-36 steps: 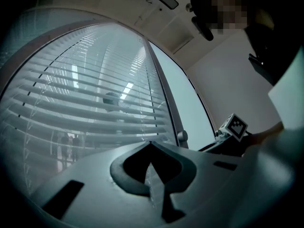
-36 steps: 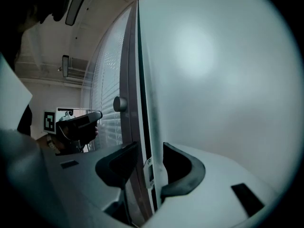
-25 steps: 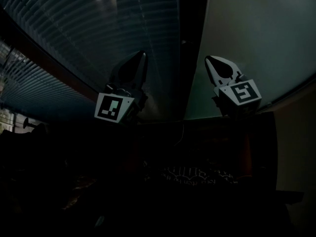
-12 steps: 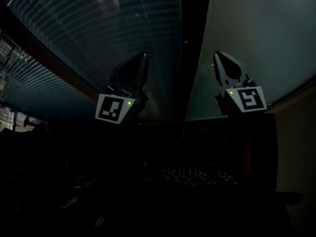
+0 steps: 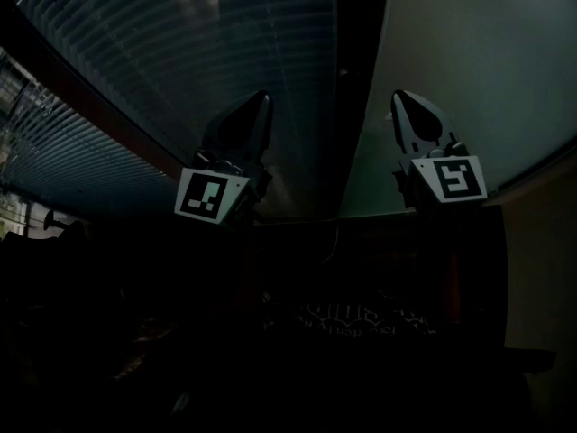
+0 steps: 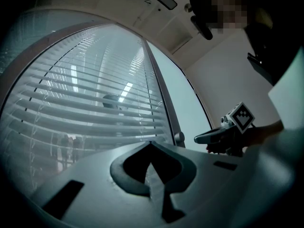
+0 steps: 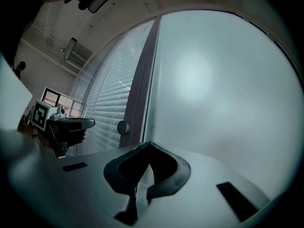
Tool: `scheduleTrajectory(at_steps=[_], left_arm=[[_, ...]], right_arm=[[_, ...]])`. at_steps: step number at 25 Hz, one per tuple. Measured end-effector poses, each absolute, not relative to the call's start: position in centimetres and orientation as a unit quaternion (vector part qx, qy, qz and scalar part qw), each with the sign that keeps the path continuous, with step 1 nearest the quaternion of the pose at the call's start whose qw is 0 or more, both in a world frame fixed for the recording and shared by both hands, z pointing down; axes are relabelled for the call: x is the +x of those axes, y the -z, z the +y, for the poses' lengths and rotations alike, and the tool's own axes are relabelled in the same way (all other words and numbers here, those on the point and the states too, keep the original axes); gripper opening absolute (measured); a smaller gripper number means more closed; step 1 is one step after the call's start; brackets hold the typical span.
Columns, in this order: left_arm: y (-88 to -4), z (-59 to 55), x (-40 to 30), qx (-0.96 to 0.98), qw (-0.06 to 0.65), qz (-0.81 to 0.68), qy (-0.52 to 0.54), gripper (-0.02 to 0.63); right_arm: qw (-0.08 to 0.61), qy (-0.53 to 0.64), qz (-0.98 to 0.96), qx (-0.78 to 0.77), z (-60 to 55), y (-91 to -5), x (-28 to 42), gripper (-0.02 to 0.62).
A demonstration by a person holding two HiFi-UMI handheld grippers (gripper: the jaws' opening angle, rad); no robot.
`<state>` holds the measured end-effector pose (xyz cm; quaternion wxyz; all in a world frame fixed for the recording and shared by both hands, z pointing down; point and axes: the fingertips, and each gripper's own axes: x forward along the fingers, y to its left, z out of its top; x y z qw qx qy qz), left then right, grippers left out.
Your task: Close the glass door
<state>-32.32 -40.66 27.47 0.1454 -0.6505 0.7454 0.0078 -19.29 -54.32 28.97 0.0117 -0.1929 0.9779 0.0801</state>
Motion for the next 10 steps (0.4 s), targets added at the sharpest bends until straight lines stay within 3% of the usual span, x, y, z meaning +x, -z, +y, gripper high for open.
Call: scheduleTrajectory(at_steps=[10], left_arm=[[-26.90, -40.53, -32.54, -0.646, 0.144, 0.750, -0.011, 0.002]], right_arm=[[0.031, -0.051, 0.974, -0.218, -54.63, -28.48, -19.13, 0.002]])
